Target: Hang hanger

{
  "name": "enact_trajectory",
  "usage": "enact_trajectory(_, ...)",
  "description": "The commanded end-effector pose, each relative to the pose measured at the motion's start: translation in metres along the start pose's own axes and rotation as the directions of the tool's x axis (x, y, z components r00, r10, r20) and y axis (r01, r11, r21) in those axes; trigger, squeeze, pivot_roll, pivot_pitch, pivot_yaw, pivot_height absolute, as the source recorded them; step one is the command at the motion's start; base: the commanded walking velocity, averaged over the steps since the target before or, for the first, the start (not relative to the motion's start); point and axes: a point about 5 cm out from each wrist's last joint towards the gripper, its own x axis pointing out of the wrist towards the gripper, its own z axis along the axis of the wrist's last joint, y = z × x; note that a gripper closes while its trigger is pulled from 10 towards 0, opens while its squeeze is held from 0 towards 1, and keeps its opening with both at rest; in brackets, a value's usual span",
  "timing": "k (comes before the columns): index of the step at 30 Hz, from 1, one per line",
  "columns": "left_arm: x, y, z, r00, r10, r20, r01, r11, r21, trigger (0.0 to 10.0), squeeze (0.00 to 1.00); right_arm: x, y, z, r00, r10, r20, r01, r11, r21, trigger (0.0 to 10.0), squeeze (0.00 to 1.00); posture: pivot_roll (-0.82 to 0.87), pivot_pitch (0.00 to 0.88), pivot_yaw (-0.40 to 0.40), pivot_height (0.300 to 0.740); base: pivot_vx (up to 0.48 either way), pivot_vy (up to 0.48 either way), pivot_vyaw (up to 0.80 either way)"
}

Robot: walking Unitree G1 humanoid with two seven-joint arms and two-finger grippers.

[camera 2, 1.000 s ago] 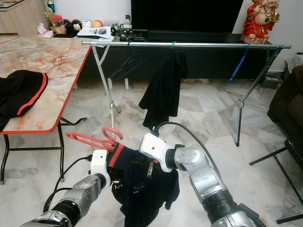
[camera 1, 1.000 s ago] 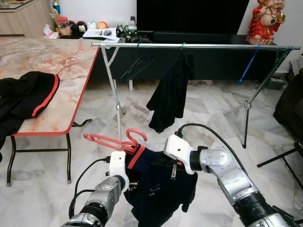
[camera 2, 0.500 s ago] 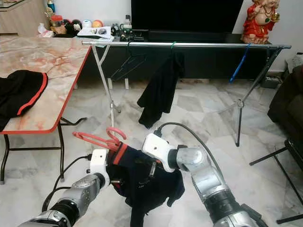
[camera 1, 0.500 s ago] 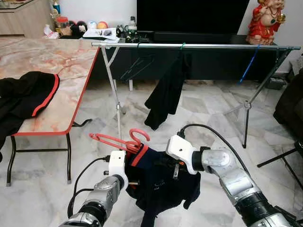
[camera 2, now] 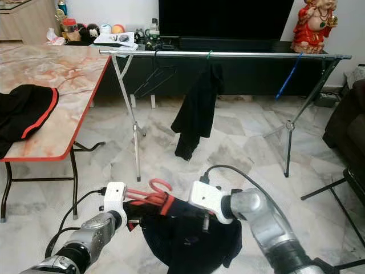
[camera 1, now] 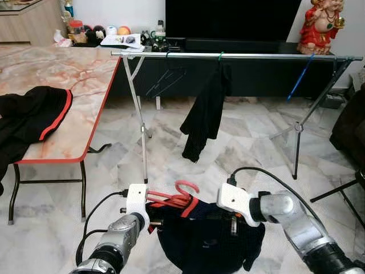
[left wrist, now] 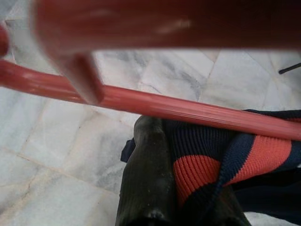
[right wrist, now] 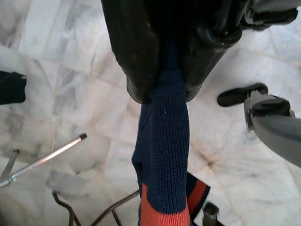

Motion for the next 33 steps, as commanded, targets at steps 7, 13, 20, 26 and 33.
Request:
enact_trajectory(7, -0.004, 0.009, -0.011, 0.999, 0.019, -0.049, -0.017, 0.999, 0.041, 0.0, 0.00, -0.031, -0.018, -0.018, 0.991, -0.128, 0.035, 0.124, 0.987, 0.104, 10.0, 0.00, 0.04, 0.083, -0.027, 0.740, 0.000, 0.000, 0.00)
enact_trajectory(13, -0.004, 0.012, -0.011, 0.998, 0.019, -0.055, -0.016, 0.999, 0.052, 0.0, 0.00, -0.053, -0.022, -0.034, 0.990, -0.139, -0.008, 0.139, 0.986, 0.090, 10.0, 0.00, 0.03, 0.083, -0.021, 0.740, 0.000, 0.000, 0.00)
enact_trajectory(20, -0.005, 0.012, -0.013, 0.997, 0.008, -0.071, -0.003, 0.998, 0.067, 0.0, 0.00, -0.077, -0.015, -0.042, 0.995, -0.067, 0.077, 0.060, 0.994, 0.091, 10.0, 0.00, 0.02, 0.080, -0.012, 0.740, 0.000, 0.000, 0.00)
enact_trajectory(26, -0.005, 0.013, -0.013, 0.997, 0.006, -0.075, 0.000, 0.997, 0.074, 0.0, 0.00, -0.097, -0.015, -0.074, 0.977, -0.072, -0.199, 0.077, 0.997, 0.018, 10.0, 0.00, 0.02, 0.083, -0.006, 0.740, 0.000, 0.000, 0.00)
enact_trajectory(33, -0.005, 0.012, -0.013, 0.997, 0.003, -0.079, 0.003, 0.997, 0.079, 0.0, 0.00, -0.120, -0.022, -0.099, 0.843, -0.168, -0.511, 0.123, 0.985, -0.121, 10.0, 0.00, 0.02, 0.088, -0.003, 0.740, 0.000, 0.000, 0.00)
